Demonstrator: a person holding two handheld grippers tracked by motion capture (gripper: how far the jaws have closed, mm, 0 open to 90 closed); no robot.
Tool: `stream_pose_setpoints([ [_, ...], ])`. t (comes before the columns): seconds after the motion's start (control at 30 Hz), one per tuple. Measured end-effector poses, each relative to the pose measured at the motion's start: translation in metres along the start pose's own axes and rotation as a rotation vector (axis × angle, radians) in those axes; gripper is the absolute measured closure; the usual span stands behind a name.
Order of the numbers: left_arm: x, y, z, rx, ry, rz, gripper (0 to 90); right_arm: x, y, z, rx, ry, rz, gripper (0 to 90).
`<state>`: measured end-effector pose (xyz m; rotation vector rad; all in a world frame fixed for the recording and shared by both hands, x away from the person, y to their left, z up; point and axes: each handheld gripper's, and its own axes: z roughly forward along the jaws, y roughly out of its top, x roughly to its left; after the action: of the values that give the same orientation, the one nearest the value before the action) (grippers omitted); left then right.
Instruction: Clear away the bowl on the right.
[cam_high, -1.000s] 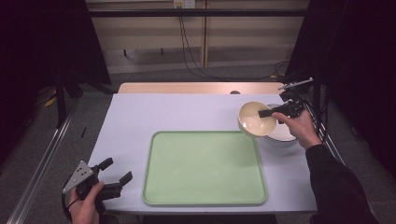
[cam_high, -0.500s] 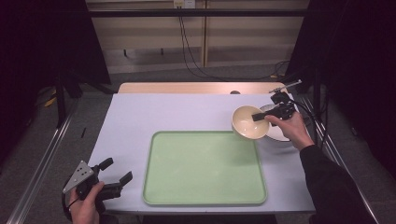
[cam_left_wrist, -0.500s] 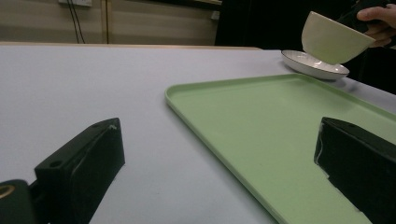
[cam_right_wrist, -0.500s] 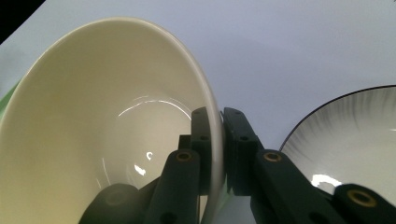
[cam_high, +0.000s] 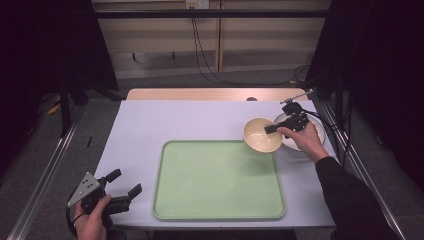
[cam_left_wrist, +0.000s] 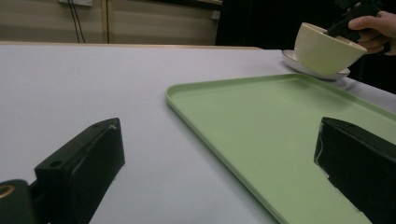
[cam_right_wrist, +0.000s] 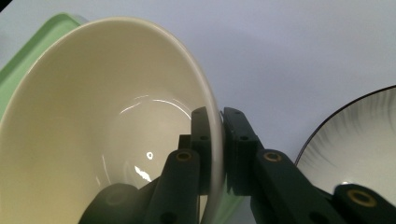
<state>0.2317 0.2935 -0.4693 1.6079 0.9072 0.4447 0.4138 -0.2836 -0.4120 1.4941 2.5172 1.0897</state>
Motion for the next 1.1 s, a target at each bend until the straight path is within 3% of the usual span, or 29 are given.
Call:
stream_pose_setpoints([
  [0.4,0.0,0.0,0.001,-0.002,0.001,-0.006,1.7,0.004,-0.004,0.023,0.077,-0.024,0.004,83.7],
  [1.1,0.0,0.0,0.0,0.002,-0.002,-0.001,1.7,-0.001,-0.011,0.038,0.121,-0.025,0.019,84.2],
])
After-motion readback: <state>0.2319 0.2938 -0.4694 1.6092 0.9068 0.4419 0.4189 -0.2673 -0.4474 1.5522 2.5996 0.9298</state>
